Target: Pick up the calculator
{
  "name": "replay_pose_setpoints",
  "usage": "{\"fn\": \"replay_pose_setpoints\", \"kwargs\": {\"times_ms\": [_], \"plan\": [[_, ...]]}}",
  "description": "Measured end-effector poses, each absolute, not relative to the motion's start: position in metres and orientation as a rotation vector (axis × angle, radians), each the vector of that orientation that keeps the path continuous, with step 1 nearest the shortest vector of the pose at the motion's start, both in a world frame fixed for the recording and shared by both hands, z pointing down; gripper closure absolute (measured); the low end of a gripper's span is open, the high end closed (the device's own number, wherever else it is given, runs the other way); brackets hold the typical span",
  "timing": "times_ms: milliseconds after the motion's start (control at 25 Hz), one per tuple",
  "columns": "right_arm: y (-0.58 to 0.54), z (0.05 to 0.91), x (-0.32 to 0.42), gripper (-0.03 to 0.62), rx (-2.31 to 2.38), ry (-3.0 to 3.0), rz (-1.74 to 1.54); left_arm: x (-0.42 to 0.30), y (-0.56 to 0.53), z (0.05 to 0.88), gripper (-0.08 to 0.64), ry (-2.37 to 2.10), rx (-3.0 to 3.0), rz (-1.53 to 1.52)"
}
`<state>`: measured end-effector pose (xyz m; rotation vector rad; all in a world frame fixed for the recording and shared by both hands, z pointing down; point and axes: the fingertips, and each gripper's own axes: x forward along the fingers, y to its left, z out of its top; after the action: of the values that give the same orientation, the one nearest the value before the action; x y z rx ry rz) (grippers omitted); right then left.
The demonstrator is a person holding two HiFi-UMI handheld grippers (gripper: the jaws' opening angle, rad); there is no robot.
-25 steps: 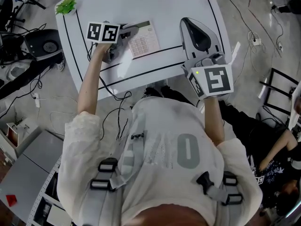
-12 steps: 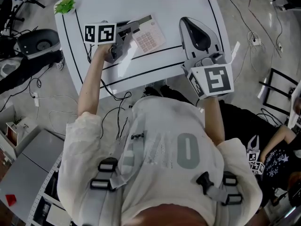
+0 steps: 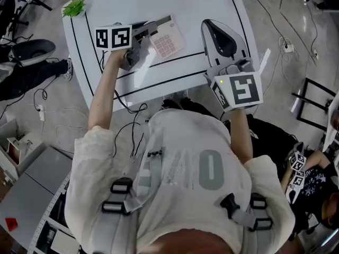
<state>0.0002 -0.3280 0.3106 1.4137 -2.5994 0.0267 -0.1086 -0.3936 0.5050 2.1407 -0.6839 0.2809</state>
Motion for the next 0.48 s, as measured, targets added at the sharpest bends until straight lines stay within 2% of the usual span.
{"fn": "replay_pose_setpoints", "kwargs": {"times_ms": [480], "plan": [[-0.326,0.288,0.005,0.589,1.395,-2.684,-0.049,-0.114,-0.422,0.451,0.5,-0.899,2.207,0.187]]}}
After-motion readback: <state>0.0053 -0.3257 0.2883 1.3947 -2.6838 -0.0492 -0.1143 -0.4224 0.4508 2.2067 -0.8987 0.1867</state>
